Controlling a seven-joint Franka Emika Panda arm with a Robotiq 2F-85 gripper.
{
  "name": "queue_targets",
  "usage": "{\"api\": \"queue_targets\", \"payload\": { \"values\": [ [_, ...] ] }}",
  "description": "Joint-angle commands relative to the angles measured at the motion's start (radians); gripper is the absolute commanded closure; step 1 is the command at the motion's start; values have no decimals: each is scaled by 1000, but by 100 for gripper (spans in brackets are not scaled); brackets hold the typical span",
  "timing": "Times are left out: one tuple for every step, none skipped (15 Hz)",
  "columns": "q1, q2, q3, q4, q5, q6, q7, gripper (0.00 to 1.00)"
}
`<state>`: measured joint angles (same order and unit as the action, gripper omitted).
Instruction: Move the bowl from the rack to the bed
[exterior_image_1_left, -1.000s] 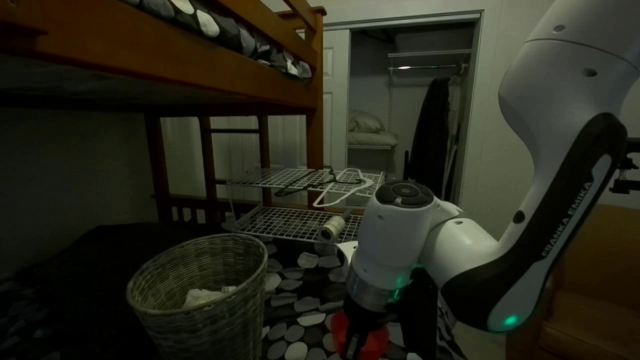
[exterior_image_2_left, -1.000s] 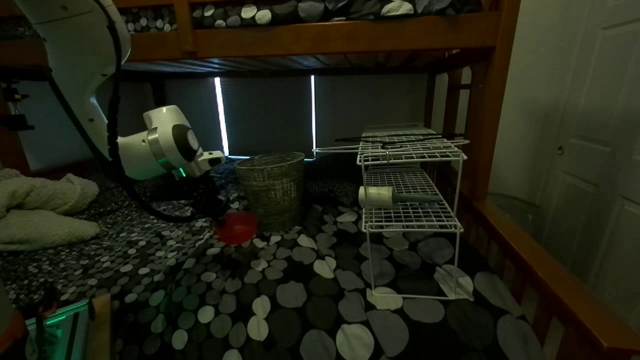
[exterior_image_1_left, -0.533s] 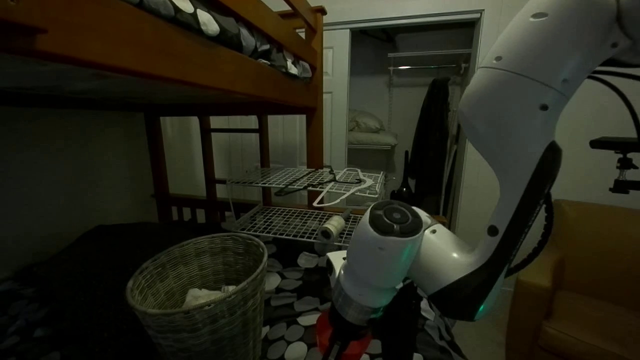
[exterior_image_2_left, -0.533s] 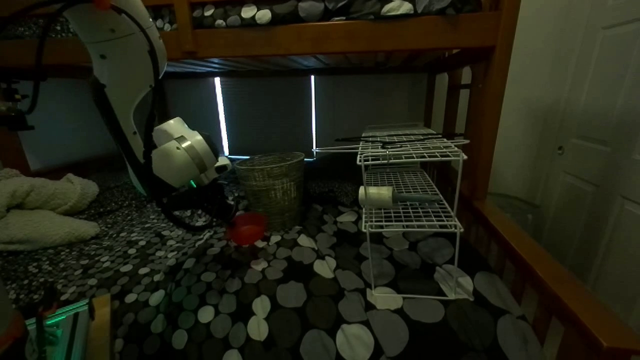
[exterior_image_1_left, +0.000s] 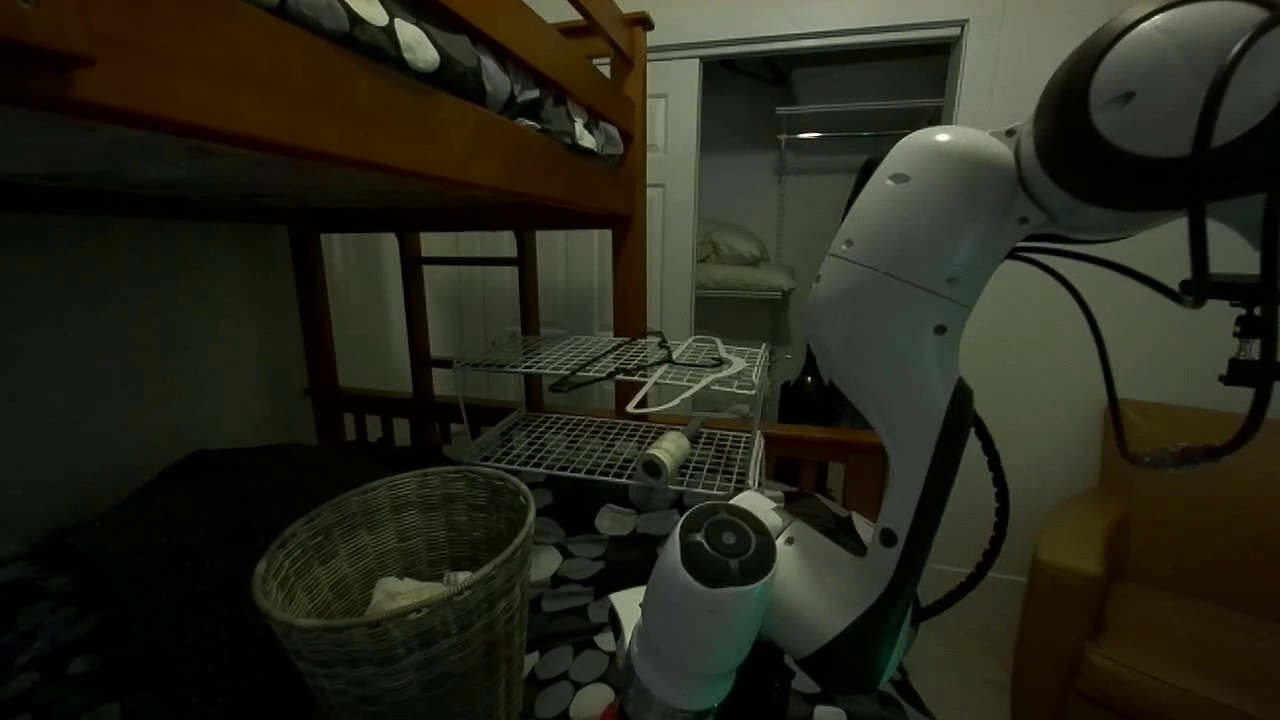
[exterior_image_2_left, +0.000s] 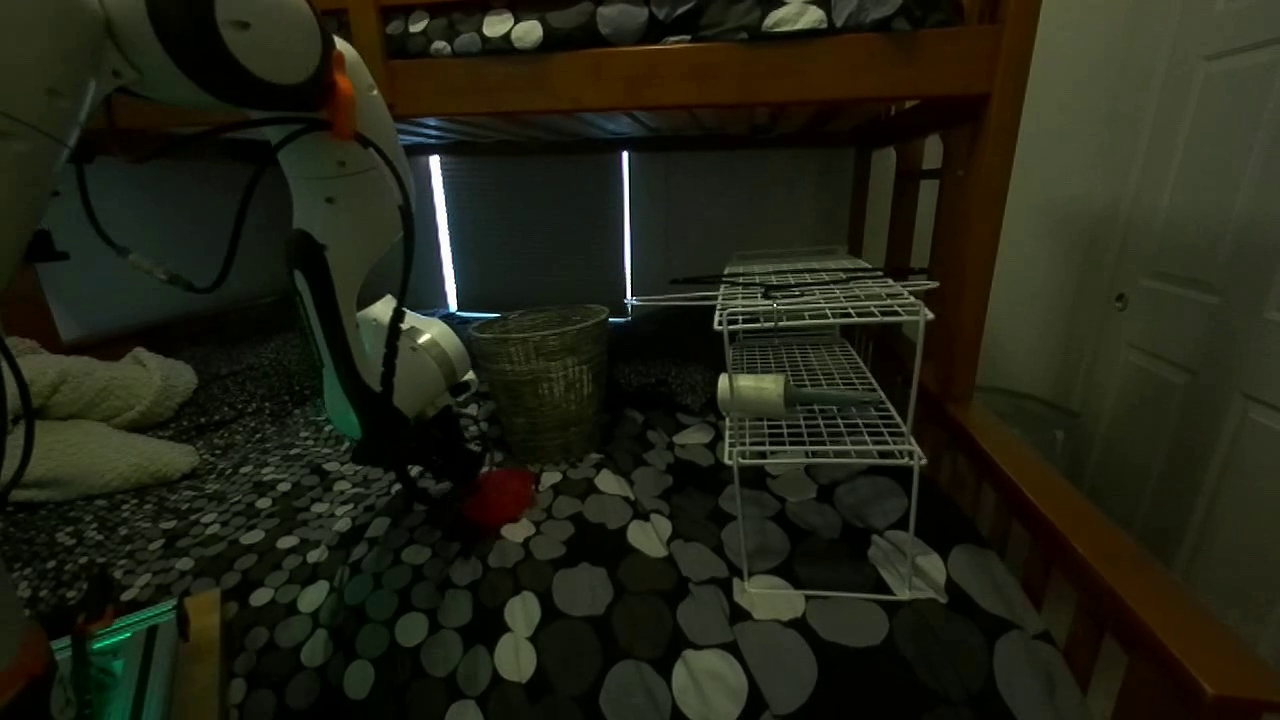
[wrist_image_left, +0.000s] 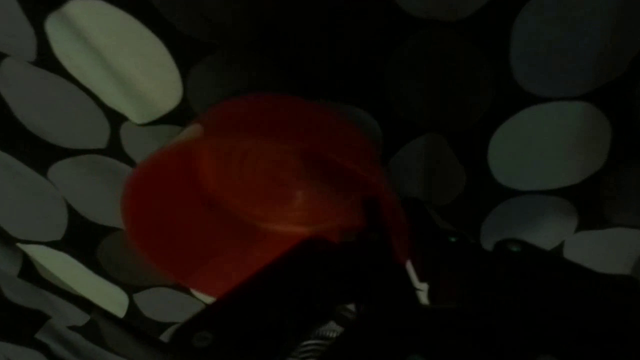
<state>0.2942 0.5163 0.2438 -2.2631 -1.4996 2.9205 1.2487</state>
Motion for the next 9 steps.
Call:
{"api": "queue_targets", "payload": {
  "values": [
    [-2,41,6,34,11,6,-49,51],
    [-9,17,14,15,30,3,-87,42],
    [-14,-40,24,-23,44,-3,-114,35],
    [-25,-98,37,-61,52,17,-135,27],
    [-33,-146,50,-93,61,27,-161,20],
    [-45,-197,67,-130,76,50,-204,13],
    [-48,-244,74,-151,58,77,-211,4],
    [-52,-298,85,-182,66,94,-231,1],
    [-58,-356,91,-212,68,118,-244,0]
  ]
}}
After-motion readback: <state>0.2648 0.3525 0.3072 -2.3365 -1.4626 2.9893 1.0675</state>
